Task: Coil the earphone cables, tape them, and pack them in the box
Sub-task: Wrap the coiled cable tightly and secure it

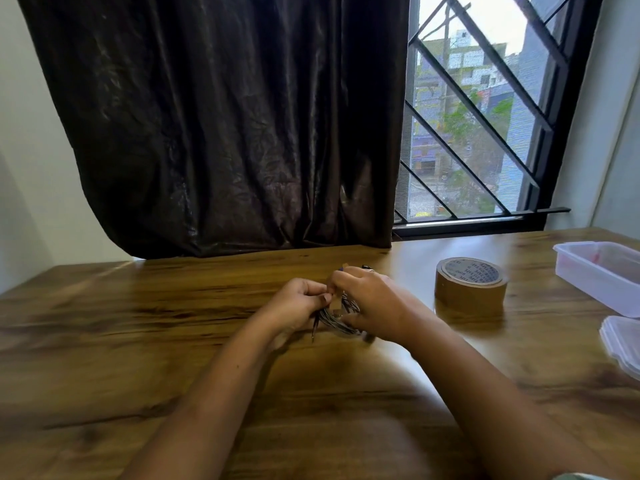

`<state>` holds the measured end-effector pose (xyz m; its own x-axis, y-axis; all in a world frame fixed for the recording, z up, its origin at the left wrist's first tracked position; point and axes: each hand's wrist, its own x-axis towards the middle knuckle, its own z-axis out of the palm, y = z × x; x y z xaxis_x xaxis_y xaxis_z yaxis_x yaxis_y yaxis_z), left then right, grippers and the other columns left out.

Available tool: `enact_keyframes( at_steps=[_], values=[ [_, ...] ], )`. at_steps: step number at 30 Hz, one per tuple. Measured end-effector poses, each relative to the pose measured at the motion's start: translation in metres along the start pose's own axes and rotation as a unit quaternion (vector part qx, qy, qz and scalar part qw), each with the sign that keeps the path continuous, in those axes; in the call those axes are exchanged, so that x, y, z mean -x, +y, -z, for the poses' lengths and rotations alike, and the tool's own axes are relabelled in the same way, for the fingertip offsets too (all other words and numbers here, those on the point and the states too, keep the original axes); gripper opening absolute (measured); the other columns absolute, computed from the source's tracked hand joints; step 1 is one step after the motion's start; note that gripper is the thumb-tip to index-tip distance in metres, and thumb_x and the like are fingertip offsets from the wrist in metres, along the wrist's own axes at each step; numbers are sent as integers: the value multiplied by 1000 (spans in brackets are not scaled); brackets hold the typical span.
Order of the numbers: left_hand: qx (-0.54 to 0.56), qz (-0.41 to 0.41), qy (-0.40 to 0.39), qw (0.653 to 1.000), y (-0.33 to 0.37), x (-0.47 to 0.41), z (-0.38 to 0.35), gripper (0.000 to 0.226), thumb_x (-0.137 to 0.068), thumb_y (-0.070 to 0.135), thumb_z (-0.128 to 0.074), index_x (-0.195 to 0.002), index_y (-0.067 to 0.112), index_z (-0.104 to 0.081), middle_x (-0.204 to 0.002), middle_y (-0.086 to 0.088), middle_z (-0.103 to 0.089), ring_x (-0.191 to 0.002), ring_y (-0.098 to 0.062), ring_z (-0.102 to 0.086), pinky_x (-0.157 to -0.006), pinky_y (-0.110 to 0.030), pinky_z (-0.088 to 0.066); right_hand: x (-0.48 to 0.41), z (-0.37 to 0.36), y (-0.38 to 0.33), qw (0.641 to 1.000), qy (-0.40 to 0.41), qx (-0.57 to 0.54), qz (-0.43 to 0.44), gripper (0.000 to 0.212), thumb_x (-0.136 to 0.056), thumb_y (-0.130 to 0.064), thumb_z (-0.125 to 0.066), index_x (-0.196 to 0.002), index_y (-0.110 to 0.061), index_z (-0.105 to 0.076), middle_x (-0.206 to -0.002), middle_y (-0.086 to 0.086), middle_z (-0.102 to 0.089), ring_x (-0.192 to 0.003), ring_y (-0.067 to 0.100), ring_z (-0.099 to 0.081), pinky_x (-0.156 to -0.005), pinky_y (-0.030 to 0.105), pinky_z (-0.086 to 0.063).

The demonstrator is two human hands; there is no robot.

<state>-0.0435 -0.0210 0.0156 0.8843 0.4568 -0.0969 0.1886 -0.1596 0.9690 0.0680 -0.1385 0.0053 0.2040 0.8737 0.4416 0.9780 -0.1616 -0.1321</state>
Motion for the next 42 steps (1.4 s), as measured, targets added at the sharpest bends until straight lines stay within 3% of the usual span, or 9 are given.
enact_keyframes(
  at_steps=[9,14,16,19,24,31,35,39,42],
  values=[
    [-42,-50,44,997,3,2,-1,17,-87,11,-62,-104,13,-67,-98,-6,-69,-85,-15,-66,-51,-15,-49,2,-2,2,999,46,-10,15,40,-77,-22,-74,-110,-20,-51,-110,-3,-56,-102,18,-52,-78,26,-42],
    [-64,-62,74,993,0,0,-2,16,-87,12,-64,-102,15,-66,-94,-2,-69,-83,-12,-67,-65,-23,-56,0,-5,5,999,43,-16,14,39,-78,-26,-73,-111,-21,-53,-107,-3,-59,-103,17,-51,-82,31,-47],
    [-82,-80,85,990,-1,-1,-2,22,-85,13,-65,-107,15,-64,-94,0,-69,-86,-11,-67,-73,-27,-57,0,-7,7,997,61,-43,13,31,-81,-25,-69,-108,-20,-56,-102,-3,-60,-99,17,-54,-81,33,-48],
    [-174,-133,100,970,-3,-3,-3,32,-86,15,-65,-115,23,-55,-98,2,-66,-88,-6,-62,-71,-23,-56,-1,-10,9,991,87,-97,19,15,-86,-19,-59,-100,-16,-60,-90,-3,-61,-85,15,-56,-73,31,-48],
    [-270,-194,108,937,-7,-4,-5,34,-89,20,-60,-116,33,-44,-103,9,-61,-95,-7,-61,-75,-32,-59,-2,-10,12,983,122,-133,15,13,-89,-12,-51,-93,-17,-63,-85,-3,-64,-78,11,-59,-69,29,-49],
    [-307,-247,113,912,-4,1,-7,32,-90,19,-58,-111,29,-37,-92,13,-52,-85,-1,-55,-67,-20,-54,0,-6,7,988,146,-51,22,14,-86,-15,-55,-92,-21,-67,-78,-5,-64,-74,15,-52,-68,21,-40],
    [-297,-227,109,921,-1,1,-5,37,-89,15,-59,-115,24,-36,-90,10,-56,-84,-1,-58,-67,-20,-54,1,-4,2,983,172,31,55,6,-85,-15,-62,-86,-21,-65,-71,-6,-60,-74,10,-36,-56,27,-48],
    [-307,-213,105,922,1,-1,-3,39,-88,13,-60,-116,23,-35,-89,9,-57,-82,-1,-58,-63,-17,-51,1,-6,0,983,162,56,61,8,-86,-14,-62,-88,-21,-64,-80,-5,-60,-80,14,-43,-57,30,-51],
    [-348,-205,104,909,-2,-1,-2,35,-86,18,-64,-110,25,-40,-92,9,-55,-83,-3,-55,-63,-18,-47,0,-8,0,982,179,25,44,4,-85,-17,-64,-84,-21,-65,-99,-4,-45,-91,12,-37,-66,16,-39]
  ],
)
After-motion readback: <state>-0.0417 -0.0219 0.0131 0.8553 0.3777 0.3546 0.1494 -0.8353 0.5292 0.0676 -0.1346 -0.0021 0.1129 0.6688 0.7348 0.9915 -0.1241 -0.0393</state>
